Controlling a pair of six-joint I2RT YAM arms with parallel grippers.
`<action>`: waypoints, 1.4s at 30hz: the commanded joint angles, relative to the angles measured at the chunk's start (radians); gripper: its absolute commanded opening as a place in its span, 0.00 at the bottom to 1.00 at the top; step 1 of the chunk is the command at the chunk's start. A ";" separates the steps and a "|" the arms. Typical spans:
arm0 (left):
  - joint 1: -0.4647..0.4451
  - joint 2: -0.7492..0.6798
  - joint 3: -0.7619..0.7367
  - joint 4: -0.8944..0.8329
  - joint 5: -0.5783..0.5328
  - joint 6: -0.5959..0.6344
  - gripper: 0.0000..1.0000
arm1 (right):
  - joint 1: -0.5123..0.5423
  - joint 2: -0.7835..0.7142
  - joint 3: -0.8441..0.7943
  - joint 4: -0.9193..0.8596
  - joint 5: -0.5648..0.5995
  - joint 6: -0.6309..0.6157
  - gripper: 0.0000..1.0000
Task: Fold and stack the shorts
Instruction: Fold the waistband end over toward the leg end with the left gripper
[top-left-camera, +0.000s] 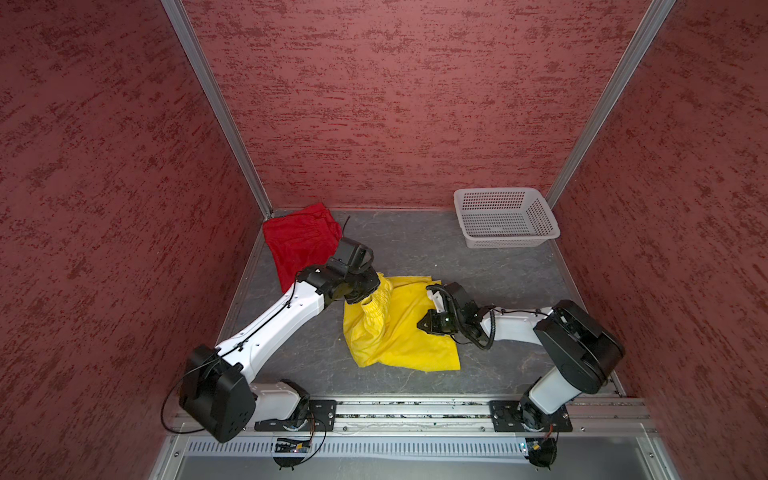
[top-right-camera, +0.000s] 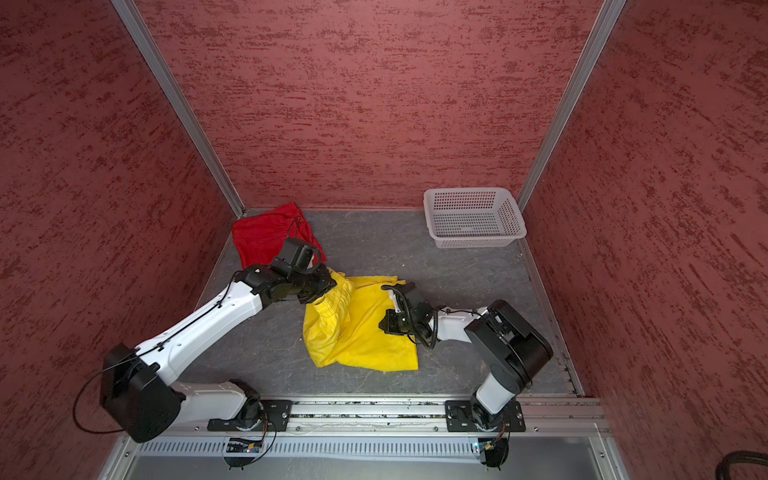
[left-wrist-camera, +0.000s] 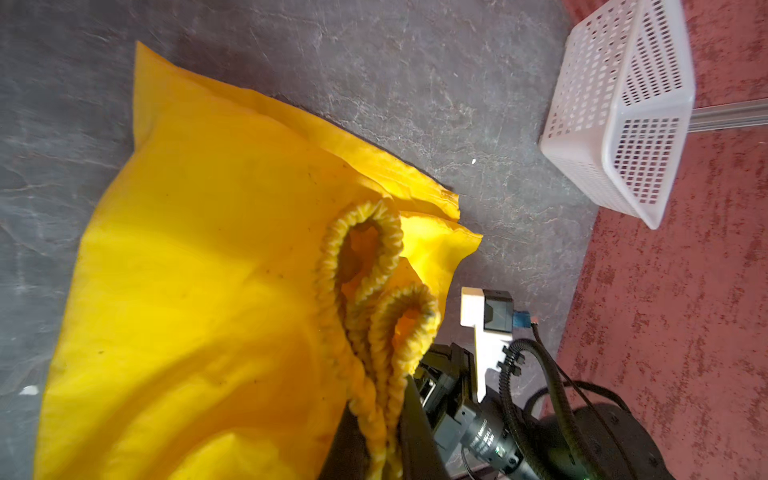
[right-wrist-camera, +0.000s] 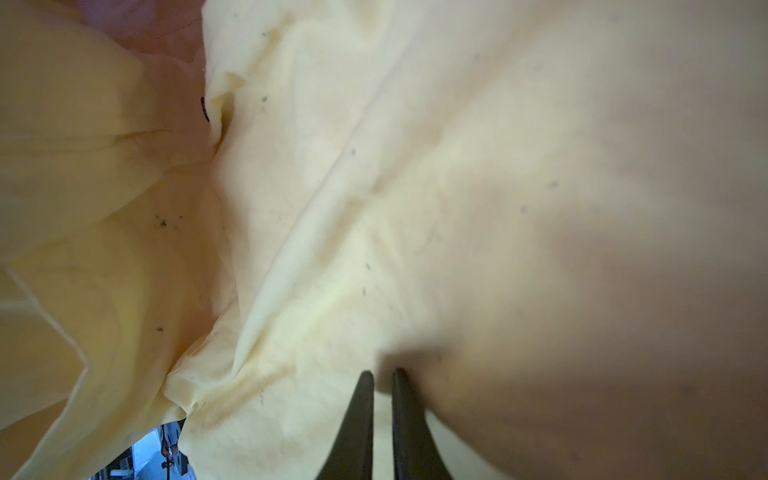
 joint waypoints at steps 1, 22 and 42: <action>-0.028 0.084 0.054 0.096 -0.047 -0.049 0.00 | -0.004 -0.108 -0.022 -0.040 0.006 0.023 0.15; -0.144 0.339 0.272 0.000 -0.094 -0.045 0.00 | -0.122 -0.533 -0.302 -0.293 0.100 0.099 0.06; -0.286 0.640 0.526 0.140 0.112 -0.118 0.82 | -0.150 -0.690 -0.300 -0.565 0.225 0.087 0.04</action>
